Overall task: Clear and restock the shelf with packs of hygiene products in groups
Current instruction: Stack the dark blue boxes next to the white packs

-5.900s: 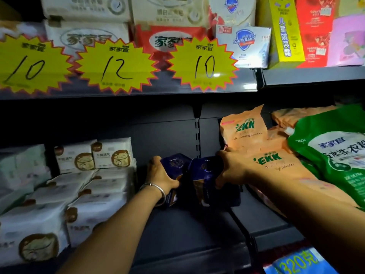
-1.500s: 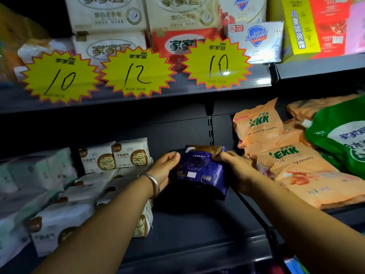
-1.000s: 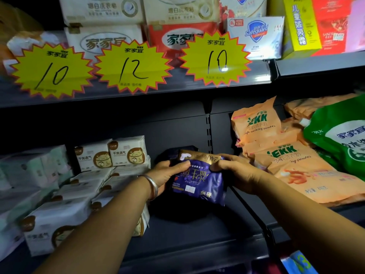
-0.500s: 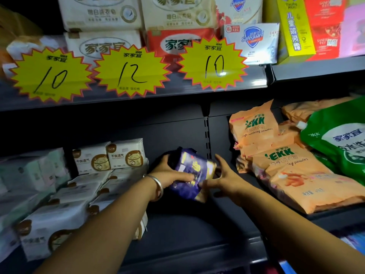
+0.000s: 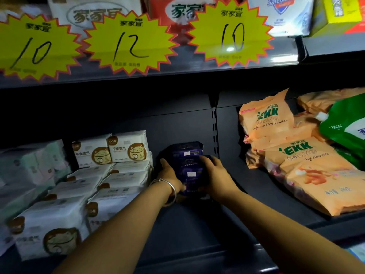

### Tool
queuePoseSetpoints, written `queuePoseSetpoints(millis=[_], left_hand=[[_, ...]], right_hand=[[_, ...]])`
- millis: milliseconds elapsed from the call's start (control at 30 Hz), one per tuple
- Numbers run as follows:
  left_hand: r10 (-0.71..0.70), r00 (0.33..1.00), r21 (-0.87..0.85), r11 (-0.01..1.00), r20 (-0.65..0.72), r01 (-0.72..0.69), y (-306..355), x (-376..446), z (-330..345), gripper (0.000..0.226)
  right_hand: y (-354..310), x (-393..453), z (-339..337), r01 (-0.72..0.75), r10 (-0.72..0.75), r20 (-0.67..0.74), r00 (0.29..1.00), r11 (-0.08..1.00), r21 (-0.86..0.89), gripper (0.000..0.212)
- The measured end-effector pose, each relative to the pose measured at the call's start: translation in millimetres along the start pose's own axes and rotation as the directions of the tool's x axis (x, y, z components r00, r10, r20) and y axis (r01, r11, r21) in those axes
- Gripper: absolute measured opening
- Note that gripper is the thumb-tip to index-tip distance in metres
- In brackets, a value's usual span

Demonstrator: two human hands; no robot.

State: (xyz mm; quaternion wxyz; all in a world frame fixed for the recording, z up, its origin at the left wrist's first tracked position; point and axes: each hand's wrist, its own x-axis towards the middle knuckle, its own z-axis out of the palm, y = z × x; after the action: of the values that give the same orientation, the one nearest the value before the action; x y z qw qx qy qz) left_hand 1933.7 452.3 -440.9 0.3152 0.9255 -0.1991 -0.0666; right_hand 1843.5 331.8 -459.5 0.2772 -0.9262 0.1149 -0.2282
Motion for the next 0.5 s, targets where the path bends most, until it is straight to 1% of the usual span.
queuePoseSetpoints(millis=[67,100,167,233,333,433,500], left_hand=[[-0.038,0.998,-0.057,0.998,-0.056,0.035,-2,6,1,0.097],[-0.052,0.996,-0.042,0.998,-0.07,0.049,-3,8,2,0.086],[-0.062,0.994,0.015,0.998,-0.09,0.063,-4,11,4,0.063],[-0.057,0.993,0.021,0.998,-0.107,0.06,-3,13,8,0.05],[-0.049,0.99,0.034,0.998,-0.133,0.054,-2,17,15,0.044],[-0.066,0.99,0.021,0.997,-0.124,0.069,-2,18,17,0.042],[-0.084,0.991,0.028,0.996,-0.104,0.087,-2,12,17,0.044]], right_hand=[[1,10,2,-0.044,0.044,-0.005,0.999,0.998,-0.043,0.08],[1,15,2,-0.068,0.068,-0.008,0.998,0.996,-0.056,0.075],[2,24,2,-0.103,0.103,-0.006,0.995,0.99,-0.093,0.073],[1,31,3,-0.112,0.114,0.004,0.994,0.986,-0.127,0.073],[-1,40,7,-0.123,0.126,0.003,0.992,0.975,-0.188,0.073],[1,46,8,-0.122,0.124,-0.004,0.992,0.967,-0.223,0.072],[0,46,6,-0.131,0.14,0.018,0.99,0.961,-0.244,0.081]])
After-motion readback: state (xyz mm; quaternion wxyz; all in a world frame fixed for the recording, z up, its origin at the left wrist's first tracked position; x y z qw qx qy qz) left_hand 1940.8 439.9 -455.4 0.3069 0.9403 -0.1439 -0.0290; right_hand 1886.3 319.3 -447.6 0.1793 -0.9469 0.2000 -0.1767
